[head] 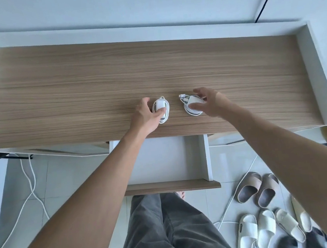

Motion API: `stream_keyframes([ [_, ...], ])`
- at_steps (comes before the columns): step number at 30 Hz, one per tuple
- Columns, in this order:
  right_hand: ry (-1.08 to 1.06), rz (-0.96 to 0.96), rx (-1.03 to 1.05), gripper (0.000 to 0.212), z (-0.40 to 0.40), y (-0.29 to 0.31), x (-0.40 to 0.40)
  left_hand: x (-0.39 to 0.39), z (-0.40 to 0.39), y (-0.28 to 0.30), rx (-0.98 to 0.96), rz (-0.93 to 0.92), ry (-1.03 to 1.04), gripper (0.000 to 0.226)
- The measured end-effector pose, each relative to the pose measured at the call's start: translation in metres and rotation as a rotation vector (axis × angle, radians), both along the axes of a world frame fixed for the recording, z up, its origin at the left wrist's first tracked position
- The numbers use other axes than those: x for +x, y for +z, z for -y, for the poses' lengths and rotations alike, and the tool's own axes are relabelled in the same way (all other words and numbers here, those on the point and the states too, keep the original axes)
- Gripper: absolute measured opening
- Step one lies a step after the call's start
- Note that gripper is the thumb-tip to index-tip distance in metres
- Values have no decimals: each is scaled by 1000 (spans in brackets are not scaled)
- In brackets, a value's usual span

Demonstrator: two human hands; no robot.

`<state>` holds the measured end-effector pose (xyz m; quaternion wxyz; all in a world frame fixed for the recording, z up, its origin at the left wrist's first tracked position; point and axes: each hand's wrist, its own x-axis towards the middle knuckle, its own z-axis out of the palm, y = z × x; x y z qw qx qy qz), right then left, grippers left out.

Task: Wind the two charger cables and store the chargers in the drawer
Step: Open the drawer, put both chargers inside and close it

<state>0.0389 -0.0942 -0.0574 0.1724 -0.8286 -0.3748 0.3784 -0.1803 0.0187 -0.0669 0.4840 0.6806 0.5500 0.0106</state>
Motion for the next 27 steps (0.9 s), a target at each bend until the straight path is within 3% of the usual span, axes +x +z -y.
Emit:
stream_keyframes([
  [4,-56,-5,2,46,-2,-2,-1,4,-2,3,-29,13,11,69],
  [9,-68,-69,-89,61,-11,5,1,7,-3,8,-66,48,6,46],
  [18,12,4,-170,58,-14,14,-8,6,-3,15,-93,44,-24,15],
  [27,-91,0,-85,61,2,7,-24,-9,14,20,-14,64,56,42],
])
